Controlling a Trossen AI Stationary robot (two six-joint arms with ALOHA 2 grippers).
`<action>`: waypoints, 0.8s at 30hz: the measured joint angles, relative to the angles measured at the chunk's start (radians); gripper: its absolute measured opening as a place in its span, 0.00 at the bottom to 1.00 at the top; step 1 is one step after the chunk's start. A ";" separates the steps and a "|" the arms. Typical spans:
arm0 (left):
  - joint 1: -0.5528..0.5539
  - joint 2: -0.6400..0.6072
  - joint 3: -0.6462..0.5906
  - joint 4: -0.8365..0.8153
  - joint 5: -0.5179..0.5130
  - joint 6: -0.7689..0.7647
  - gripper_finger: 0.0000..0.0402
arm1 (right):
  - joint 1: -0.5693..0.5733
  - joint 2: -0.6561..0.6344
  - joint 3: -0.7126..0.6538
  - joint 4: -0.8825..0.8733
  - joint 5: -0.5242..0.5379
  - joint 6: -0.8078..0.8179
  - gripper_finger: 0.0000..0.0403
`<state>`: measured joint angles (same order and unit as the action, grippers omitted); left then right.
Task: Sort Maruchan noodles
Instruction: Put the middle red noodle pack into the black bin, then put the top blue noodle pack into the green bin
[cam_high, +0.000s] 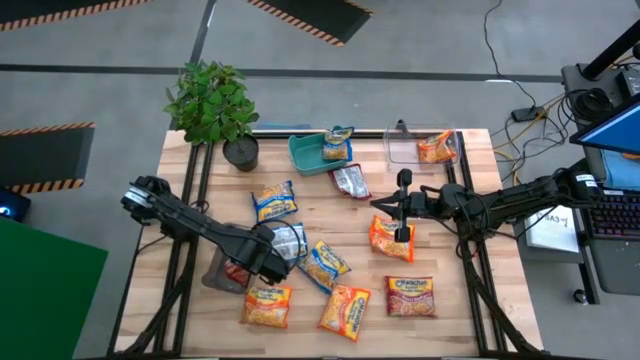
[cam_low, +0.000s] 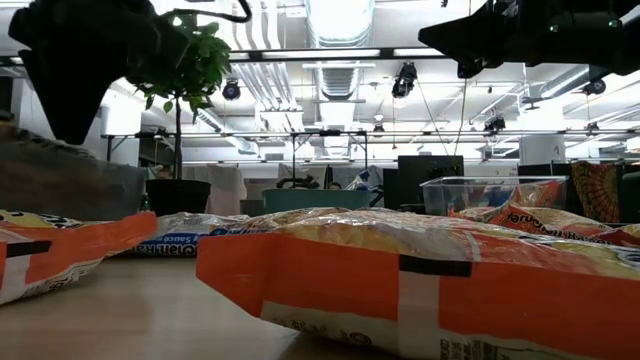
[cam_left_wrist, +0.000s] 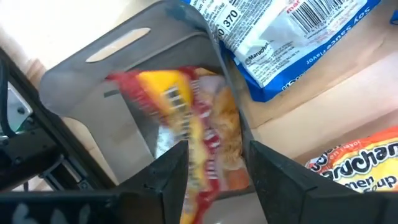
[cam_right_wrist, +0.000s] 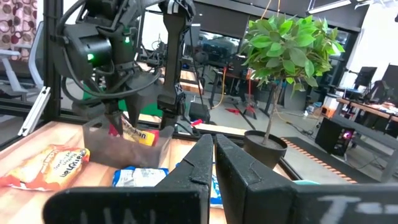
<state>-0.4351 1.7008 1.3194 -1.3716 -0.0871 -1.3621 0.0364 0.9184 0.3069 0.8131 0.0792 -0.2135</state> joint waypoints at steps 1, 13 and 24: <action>0.000 0.000 0.007 -0.003 0.000 0.000 0.38 | 0.000 0.000 0.000 0.000 0.000 0.004 0.02; 0.000 0.000 0.122 0.024 -0.135 0.043 0.38 | 0.000 0.000 0.000 0.000 0.000 0.004 0.02; 0.052 0.000 0.103 0.453 -0.374 0.612 0.35 | 0.000 0.000 0.000 -0.023 0.000 0.004 0.02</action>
<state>-0.3832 1.7011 1.4225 -0.9182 -0.4615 -0.7500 0.0360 0.9188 0.3065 0.7905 0.0792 -0.2100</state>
